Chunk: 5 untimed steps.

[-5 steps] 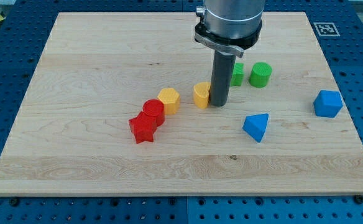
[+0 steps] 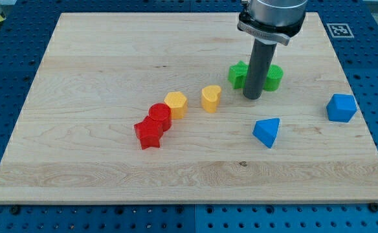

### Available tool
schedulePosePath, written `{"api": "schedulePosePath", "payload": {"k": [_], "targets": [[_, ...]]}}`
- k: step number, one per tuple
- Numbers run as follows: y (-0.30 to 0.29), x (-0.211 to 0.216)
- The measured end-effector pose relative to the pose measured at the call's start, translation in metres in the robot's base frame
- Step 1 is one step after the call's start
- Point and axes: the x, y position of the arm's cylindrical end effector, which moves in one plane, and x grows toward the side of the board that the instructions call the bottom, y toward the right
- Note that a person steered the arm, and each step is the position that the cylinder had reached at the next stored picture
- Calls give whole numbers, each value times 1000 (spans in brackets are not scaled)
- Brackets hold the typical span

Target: Push the yellow heart near the yellow hexagon

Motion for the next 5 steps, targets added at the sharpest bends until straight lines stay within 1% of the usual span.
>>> {"api": "schedulePosePath", "payload": {"k": [2, 3, 4, 5], "targets": [[-26, 0], [-15, 0], [-16, 17], [-37, 19]]}}
